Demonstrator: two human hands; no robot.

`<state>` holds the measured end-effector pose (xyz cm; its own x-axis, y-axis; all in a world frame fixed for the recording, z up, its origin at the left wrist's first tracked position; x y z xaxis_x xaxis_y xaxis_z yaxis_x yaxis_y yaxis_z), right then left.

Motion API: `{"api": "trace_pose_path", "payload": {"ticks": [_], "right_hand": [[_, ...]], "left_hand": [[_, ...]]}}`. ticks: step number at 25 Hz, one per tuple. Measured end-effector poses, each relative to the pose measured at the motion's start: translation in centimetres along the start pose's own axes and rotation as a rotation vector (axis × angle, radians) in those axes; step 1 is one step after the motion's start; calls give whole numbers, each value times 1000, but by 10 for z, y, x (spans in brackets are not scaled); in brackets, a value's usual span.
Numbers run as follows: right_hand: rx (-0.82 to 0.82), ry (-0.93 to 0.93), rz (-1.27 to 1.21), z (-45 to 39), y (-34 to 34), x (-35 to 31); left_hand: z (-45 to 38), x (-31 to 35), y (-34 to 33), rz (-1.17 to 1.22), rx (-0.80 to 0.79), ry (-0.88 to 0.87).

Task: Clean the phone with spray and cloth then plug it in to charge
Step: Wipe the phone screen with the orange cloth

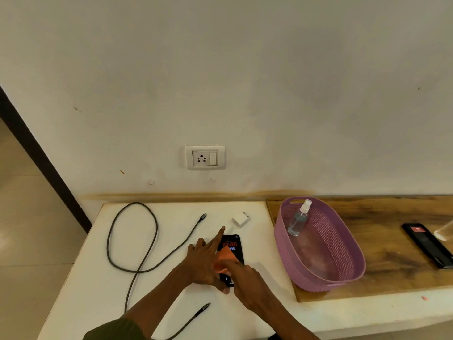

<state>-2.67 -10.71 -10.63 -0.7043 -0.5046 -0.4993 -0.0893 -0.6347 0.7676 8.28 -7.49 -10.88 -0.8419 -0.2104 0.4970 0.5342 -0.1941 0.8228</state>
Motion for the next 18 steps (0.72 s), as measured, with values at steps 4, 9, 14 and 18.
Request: {"api": "trace_pose_path", "payload": {"ticks": [4, 9, 14, 18], "right_hand": [[243, 106, 96, -16, 23, -1], [181, 75, 117, -31, 32, -8], [132, -3, 4, -34, 38, 10], [212, 13, -22, -31, 55, 19]], "left_hand": [[0, 0, 2, 17, 6, -13], [2, 0, 7, 61, 35, -10], [2, -1, 8, 53, 35, -9], [2, -2, 8, 50, 31, -1]]}}
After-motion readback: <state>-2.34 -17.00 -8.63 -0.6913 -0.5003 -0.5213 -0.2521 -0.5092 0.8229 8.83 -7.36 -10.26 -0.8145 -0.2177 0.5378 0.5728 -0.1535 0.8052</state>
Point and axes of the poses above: each hand's wrist, its own z-axis away from the middle knuckle, its own y-axis out of the back of the hand, x = y × z, the point moved 9 cm from there along -z, towards the middle knuckle, and after that the axes turned 6 degrees about -y, right-handed, at the moved point
